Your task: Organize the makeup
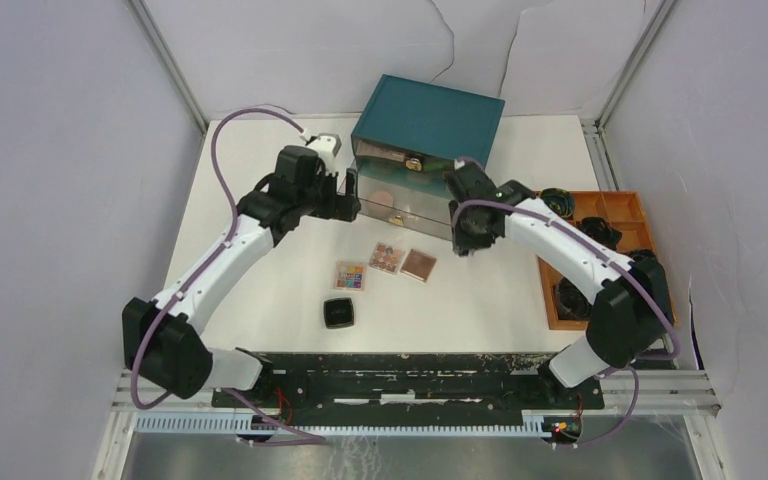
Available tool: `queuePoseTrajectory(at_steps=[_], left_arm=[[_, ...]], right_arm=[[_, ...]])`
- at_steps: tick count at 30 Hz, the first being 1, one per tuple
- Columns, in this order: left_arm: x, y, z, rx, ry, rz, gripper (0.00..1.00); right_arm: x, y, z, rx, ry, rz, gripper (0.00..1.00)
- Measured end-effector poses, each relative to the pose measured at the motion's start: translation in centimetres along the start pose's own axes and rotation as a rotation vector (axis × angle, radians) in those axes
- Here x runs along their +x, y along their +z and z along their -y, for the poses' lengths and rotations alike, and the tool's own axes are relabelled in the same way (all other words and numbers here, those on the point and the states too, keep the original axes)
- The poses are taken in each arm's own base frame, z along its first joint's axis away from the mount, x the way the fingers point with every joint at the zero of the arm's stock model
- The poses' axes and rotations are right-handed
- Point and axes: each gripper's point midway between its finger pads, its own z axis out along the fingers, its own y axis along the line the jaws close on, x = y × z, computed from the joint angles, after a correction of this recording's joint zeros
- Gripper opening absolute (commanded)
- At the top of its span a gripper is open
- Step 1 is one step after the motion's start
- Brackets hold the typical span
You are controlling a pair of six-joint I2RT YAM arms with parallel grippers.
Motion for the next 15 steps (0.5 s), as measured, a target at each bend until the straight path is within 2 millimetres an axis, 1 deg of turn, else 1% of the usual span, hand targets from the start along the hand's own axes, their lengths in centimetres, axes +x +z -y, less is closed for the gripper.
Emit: queuePoseTrajectory(at_steps=[2, 3, 5, 7, 8, 9, 11, 13, 15], left_arm=[[1.2, -0.8, 0.1, 0.016, -0.002, -0.008, 0.95], [2.1, -1.2, 0.2, 0.024, -0.008, -0.015, 0.94], [4.0, -1.6, 0.3, 0.037, -0.029, -0.039, 0.93], [6.0, -1.8, 0.3, 0.041, -0.045, -0.067, 0.93], [7.2, -1.9, 0.4, 0.041, -0.056, -0.088, 0.93], [8.1, -1.9, 0.5, 0.042, -0.064, -0.105, 0.93], [10.1, -2.0, 0.9, 0.048, -0.069, -0.141, 0.94], [11.4, -2.2, 1.4, 0.054, -0.075, -0.163, 0.93], [12.3, -2.4, 2.0, 0.063, -0.077, -0.173, 0.93]], right_arm=[[-3.7, -2.7, -1.1, -0.029, -0.004, 0.092, 0.05], [-6.2, -4.3, -1.8, -0.043, -0.007, 0.150, 0.05], [-9.9, -6.3, -3.0, -0.065, -0.012, 0.239, 0.05], [-12.3, -6.8, -3.9, -0.069, -0.021, 0.279, 0.05], [-13.1, -6.4, -4.3, -0.068, -0.028, 0.283, 0.05], [-13.8, -5.7, -4.8, -0.063, -0.034, 0.277, 0.05], [-14.5, -3.5, -5.4, -0.046, -0.052, 0.244, 0.04], [-14.5, -0.5, -5.9, -0.024, -0.069, 0.194, 0.04], [-13.7, 2.1, -5.9, 0.004, -0.086, 0.137, 0.04]])
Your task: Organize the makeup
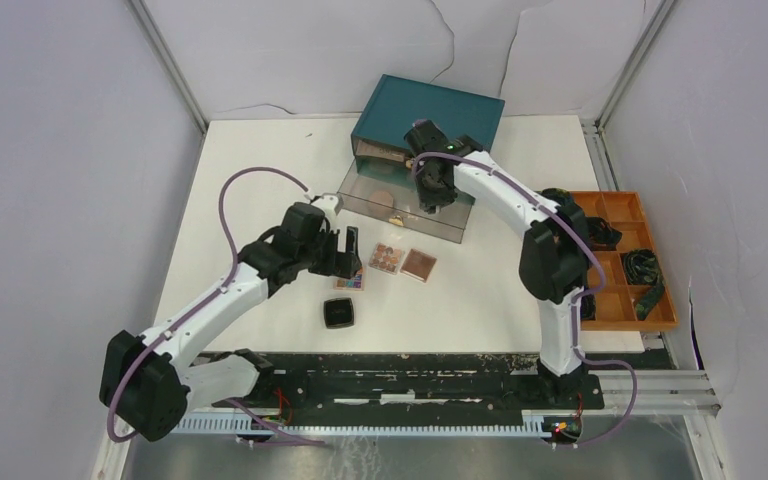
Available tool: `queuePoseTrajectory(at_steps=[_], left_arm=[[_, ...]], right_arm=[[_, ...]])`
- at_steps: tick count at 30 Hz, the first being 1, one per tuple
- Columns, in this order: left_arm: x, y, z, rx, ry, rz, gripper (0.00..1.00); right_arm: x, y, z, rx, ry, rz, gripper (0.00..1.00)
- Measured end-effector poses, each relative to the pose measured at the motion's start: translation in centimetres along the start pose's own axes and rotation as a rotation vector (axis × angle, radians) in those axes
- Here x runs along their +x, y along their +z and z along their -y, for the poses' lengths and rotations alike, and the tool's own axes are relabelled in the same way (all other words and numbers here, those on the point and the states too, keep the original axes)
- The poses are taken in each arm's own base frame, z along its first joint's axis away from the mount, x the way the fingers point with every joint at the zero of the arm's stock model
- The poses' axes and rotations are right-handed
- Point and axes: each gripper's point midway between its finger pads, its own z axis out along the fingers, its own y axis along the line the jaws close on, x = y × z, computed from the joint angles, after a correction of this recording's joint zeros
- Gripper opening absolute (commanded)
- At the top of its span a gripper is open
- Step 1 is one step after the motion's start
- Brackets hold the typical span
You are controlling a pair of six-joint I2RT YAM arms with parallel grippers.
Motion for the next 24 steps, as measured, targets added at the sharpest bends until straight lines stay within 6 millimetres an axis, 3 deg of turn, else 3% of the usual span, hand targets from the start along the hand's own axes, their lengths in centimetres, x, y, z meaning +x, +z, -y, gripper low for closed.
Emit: queuePoseTrajectory(at_steps=[2, 5, 9, 13, 17, 24], left_arm=[[0.7, -0.1, 0.5, 0.003, -0.004, -0.004, 0.94], [1.7, 0.0, 1.5, 0.008, 0.000, -0.013, 0.94], [3.2, 0.1, 2.3, 0.009, 0.001, -0.024, 0.94], [4.9, 0.4, 1.7, -0.020, -0.022, -0.041, 0.94], [7.1, 0.7, 1.0, -0.050, -0.034, -0.075, 0.94], [8.4, 0.3, 1.0, -0.064, -0.063, -0.070, 0.94]], right_arm=[[1.1, 1.6, 0.3, 0.022, -0.014, -0.049, 0.04], [1.5, 2.5, 0.8, 0.035, -0.020, -0.073, 0.07], [0.7, 2.8, 2.1, 0.046, 0.008, -0.060, 0.22], [0.2, 3.1, 3.7, 0.062, 0.032, -0.058, 0.53], [-0.1, 3.4, 4.5, 0.069, 0.037, -0.057, 0.74], [0.0, 3.6, 4.4, 0.063, 0.027, -0.055, 0.81]])
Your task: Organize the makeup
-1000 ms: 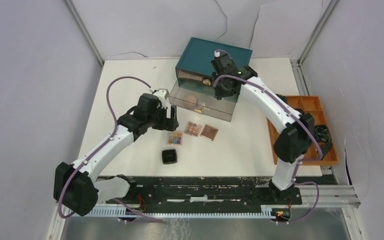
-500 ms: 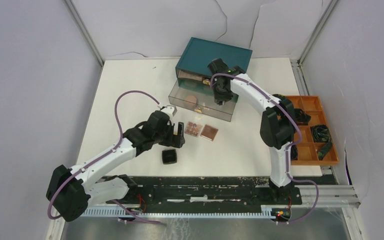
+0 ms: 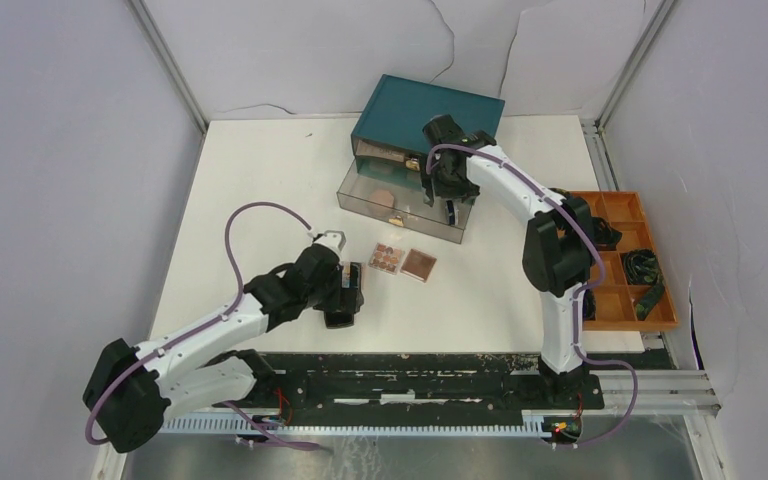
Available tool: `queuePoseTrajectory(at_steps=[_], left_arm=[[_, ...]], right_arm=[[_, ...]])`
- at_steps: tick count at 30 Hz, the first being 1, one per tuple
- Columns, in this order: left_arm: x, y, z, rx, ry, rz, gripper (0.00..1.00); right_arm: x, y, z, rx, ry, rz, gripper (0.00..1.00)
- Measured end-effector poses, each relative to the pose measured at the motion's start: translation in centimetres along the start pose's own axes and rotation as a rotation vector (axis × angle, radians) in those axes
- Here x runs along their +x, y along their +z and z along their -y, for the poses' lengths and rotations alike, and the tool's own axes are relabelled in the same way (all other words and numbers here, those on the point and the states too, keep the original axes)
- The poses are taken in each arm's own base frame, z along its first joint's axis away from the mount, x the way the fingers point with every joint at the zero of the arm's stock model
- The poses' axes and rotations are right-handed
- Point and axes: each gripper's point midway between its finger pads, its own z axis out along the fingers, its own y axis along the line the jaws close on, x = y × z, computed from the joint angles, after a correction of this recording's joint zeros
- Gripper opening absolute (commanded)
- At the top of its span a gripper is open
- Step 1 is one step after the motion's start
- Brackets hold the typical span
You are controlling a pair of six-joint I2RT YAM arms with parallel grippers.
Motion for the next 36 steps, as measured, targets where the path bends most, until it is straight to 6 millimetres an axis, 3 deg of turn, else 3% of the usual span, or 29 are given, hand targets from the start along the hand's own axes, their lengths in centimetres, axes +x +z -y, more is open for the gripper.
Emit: queuePoseTrajectory(at_steps=[7, 16, 18, 24, 36], left_arm=[[0.8, -0.5, 0.6, -0.013, -0.023, 0.021, 0.95], [1.4, -0.7, -2.1, -0.152, -0.112, 0.053, 0.98], [1.8, -0.3, -2.3, -0.174, -0.118, 0.038, 0.98], [3.4, 1.3, -2.9, -0.232, -0.123, -0.041, 0.98], [4.3, 3.2, -2.4, -0.244, -0.142, -0.089, 0.93]], right_arm=[[0.5, 0.2, -0.2, -0.010, -0.012, -0.013, 0.83], [2.1, 0.6, -0.1, -0.021, -0.062, -0.058, 0.85], [2.1, 0.4, 0.0, -0.022, -0.075, -0.059, 0.90], [1.5, -0.9, 0.5, -0.021, -0.103, -0.027, 0.95], [-0.3, -4.3, 1.0, -0.033, -0.092, 0.054, 0.96]])
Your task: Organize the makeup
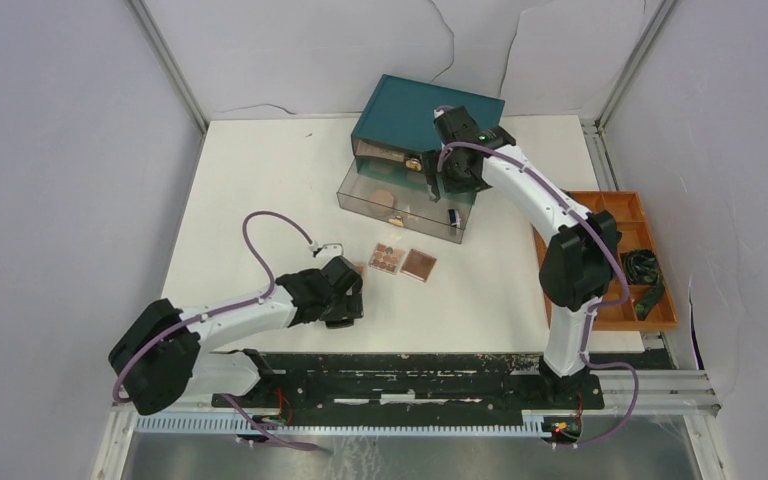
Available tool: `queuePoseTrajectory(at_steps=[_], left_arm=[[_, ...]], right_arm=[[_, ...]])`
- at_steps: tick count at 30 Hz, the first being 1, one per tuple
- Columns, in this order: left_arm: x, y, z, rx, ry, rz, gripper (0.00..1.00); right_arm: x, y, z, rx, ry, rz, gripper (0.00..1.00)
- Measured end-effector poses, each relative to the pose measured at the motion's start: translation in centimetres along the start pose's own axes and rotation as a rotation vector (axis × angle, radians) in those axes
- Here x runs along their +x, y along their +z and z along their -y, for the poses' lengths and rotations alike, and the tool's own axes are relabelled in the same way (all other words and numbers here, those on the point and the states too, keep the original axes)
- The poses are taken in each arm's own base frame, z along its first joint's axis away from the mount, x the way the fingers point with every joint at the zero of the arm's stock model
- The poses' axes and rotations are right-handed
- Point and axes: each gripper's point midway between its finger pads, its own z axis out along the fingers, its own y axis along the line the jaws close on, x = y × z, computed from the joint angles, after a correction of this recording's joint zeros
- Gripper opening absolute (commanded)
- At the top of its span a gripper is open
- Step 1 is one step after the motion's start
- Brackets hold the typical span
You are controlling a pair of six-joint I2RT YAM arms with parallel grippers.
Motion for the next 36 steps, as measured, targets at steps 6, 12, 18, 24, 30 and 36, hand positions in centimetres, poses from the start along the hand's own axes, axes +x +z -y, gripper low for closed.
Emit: queuePoseTrajectory(at_steps=[6, 12, 18, 24, 30, 36], left_arm=[[-0.8, 0.8, 0.6, -0.023, 0.003, 0.008, 0.72], [-1.2, 0.8, 0.7, -0.039, 0.001, 0.010, 0.37], [-1.7, -0.5, 0.4, -0.078, 0.019, -0.016, 0.27], [-10.1, -5.4, 4.8, -0.016, 0.033, 0.143, 0.21], [-18.8, -7.8, 8.0, 0.034, 0.040, 0.289, 0.21], [-25.1, -3.6, 8.2, -0.017, 0.061, 0.294, 0.20]], right_arm=[[-1.4, -3.2, 0.3, -0.016, 0.011, 0.072, 0.96], [-1.2, -5.7, 0.9, -0.026, 0.019, 0.113, 0.96], [0.8, -7.2, 1.4, -0.034, 0.018, 0.099, 0.99], [6.1, -7.4, 1.3, -0.081, 0.029, 0.014, 1.00], [10.2, -7.2, 1.1, -0.103, 0.034, -0.060, 1.00], [11.3, -7.7, 0.4, -0.152, 0.044, -0.056, 1.00]])
